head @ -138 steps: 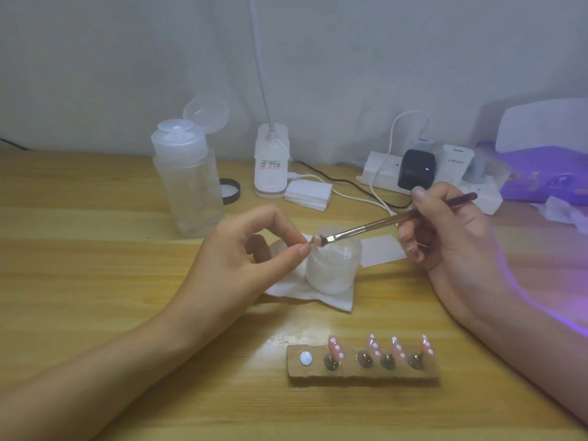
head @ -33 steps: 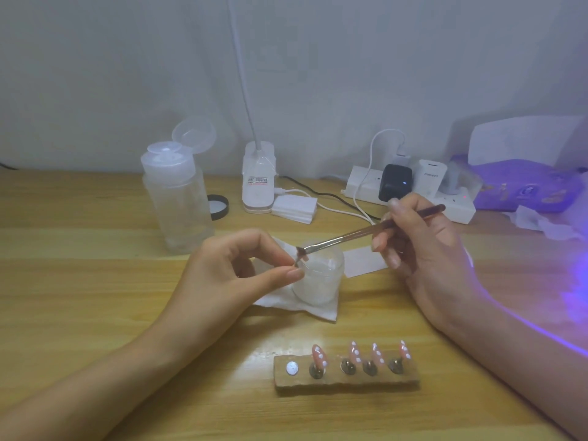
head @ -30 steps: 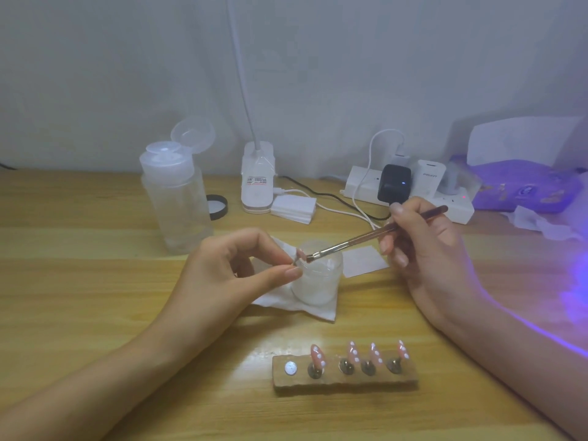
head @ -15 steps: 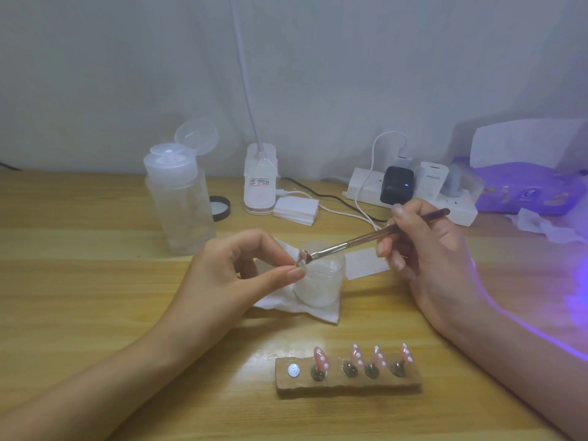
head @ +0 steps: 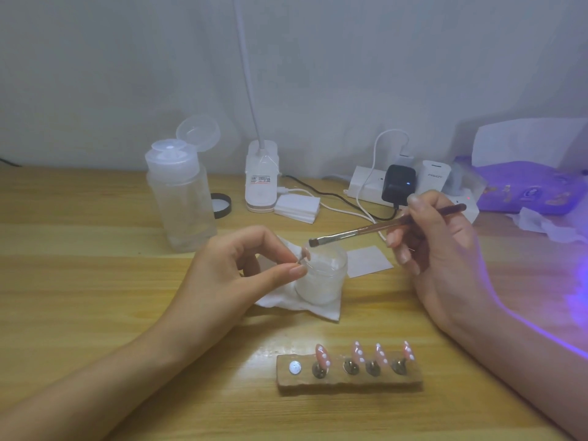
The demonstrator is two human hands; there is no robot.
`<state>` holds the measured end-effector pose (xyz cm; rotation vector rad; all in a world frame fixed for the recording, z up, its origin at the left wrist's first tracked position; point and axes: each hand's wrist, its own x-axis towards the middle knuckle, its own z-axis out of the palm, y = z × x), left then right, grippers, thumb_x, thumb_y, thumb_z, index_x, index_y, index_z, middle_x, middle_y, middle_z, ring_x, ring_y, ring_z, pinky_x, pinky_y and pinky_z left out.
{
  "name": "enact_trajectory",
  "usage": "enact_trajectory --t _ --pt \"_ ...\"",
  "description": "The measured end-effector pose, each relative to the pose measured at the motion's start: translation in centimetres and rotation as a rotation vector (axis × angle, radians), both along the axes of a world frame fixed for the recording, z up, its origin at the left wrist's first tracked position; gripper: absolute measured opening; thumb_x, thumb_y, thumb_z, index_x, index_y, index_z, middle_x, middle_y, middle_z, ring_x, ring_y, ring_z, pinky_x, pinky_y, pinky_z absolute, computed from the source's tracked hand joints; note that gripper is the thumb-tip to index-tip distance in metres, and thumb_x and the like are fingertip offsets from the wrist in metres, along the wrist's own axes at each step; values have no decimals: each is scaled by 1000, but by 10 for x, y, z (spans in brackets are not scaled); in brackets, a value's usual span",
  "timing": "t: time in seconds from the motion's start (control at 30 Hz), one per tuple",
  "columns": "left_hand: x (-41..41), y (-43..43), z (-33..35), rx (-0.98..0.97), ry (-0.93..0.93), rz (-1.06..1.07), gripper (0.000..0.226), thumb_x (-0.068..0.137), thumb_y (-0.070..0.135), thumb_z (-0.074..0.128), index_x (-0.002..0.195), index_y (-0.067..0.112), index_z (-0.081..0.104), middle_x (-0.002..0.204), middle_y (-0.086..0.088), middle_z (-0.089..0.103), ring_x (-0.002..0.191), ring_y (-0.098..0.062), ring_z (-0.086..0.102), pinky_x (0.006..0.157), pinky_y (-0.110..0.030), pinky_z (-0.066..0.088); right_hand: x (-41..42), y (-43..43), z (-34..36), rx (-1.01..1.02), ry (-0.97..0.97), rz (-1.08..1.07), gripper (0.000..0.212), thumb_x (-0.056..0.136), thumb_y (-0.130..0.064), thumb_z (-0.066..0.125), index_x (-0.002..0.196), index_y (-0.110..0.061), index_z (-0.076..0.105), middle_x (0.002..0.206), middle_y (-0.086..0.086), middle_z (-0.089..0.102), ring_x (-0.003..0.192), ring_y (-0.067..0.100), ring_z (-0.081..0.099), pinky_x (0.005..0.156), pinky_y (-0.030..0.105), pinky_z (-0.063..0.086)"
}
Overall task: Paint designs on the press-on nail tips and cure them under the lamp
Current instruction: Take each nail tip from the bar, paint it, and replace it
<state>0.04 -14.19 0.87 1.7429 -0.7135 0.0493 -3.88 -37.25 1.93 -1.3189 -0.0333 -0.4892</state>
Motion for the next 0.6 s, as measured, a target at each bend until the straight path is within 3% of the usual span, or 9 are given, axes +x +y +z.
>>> enact_trajectory --t 0.2,0.33,0.47,0.6 --pt "-1 0 1 1 4 -5 14 73 33 79 71 26 68 60 23 60 46 -1 39 48 -5 31 1 -1 -3 -23 73 -56 33 99 -22 55 67 -24 48 53 1 56 43 11 43 42 19 27" --pt "-1 0 0 10 -11 6 14 74 34 79 70 25 68 58 24 58 45 -1 37 47 -5 29 0 0 -2 -18 13 -2 25 93 -31 59 71 -23 49 56 3 62 41 10 45 39 16 30" --pt "0 -1 0 17 -18 12 12 73 33 76 72 25 67 56 24 57 45 -1 36 47 -6 29 1 -2 -4 -33 79 -42 28 99 -21 55 72 -19 48 53 3 57 40 10 40 41 16 32" --pt "0 0 0 20 -26 10 12 74 33 76 72 25 67 55 25 56 45 -2 36 47 -5 28 1 -2 -3 -8 22 2 26 96 -28 58 74 -21 48 57 2 62 41 10 43 41 16 32"
